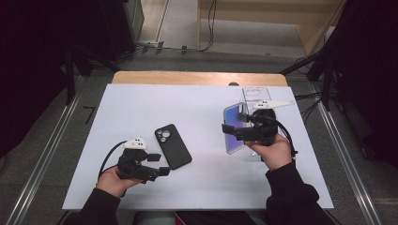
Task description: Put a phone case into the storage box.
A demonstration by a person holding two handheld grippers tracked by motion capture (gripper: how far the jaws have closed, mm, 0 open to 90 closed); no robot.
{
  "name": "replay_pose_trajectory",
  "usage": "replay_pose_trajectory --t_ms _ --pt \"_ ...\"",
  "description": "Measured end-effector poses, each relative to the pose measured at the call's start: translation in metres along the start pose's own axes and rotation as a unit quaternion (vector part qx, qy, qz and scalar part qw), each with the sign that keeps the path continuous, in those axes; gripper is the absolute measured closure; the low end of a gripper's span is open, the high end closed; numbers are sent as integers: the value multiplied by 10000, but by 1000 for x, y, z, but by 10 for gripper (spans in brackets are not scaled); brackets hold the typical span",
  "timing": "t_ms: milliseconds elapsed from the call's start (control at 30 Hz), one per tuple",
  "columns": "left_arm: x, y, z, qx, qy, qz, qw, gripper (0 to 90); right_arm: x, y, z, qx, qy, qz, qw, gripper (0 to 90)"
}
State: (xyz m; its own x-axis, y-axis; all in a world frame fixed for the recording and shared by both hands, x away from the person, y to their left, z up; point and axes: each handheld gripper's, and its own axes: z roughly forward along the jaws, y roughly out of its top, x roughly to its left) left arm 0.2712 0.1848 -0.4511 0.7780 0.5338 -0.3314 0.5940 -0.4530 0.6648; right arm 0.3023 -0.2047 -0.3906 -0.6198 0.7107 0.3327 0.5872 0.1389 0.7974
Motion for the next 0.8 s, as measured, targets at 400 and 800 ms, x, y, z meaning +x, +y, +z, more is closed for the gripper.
replay_pose_trajectory --t_ms 400,800 --pt "0 -4 -1 1 49 -72 10000 278 -23 6 -14 -220 -491 207 9983 173" --pt "2 -6 -4 -14 124 -153 9998 278 -43 9 -22 -324 -849 376 9952 173"
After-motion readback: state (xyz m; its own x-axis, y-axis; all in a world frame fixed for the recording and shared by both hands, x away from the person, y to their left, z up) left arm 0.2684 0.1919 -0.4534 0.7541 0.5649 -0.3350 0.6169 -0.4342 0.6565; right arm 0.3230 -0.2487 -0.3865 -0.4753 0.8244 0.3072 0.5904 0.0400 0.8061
